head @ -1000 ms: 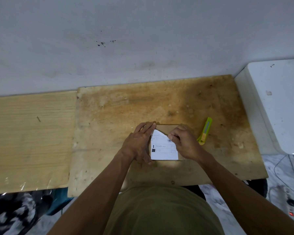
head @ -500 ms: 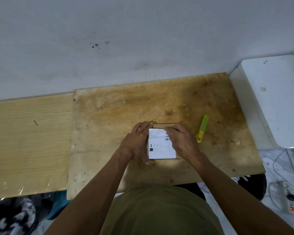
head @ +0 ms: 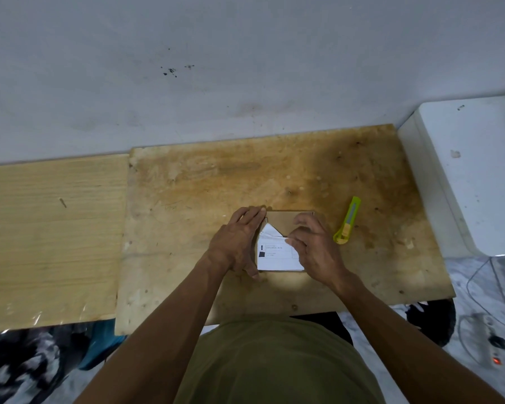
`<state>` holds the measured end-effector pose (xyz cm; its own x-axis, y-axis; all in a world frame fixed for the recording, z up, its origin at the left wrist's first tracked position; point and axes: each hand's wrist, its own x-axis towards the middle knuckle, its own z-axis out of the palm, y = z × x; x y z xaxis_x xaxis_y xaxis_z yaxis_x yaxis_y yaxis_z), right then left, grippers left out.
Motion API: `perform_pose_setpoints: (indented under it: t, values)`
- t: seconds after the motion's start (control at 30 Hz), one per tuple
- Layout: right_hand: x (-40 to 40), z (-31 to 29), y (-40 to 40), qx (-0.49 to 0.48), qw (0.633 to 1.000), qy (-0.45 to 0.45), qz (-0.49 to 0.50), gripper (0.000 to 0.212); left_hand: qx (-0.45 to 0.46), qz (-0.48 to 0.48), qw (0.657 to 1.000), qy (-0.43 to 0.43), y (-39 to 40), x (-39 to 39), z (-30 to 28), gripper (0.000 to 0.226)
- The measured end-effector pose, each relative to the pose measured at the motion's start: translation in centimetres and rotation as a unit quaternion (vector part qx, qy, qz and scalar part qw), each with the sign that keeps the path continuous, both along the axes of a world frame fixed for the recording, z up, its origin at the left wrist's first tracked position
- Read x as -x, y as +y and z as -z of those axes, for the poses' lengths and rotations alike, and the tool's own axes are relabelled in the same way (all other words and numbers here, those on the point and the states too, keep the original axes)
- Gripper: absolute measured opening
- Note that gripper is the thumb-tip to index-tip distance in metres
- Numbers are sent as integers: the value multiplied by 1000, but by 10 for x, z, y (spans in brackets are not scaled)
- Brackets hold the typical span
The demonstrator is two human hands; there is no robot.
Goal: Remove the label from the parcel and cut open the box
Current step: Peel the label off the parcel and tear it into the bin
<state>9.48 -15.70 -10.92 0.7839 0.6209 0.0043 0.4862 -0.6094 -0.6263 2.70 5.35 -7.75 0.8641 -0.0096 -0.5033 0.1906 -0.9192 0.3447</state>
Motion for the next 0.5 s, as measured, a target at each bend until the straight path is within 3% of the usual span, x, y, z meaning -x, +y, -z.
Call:
perform_pose_setpoints:
  t: [0.2, 0.5]
  values:
    - [10, -4, -16, -78, 991, 106, -3, 13, 16, -4, 1000, 1, 1, 0, 3, 155]
    - [11, -5, -14, -87, 985, 134, 65, 10, 83, -12, 996, 4, 4, -4, 5, 151]
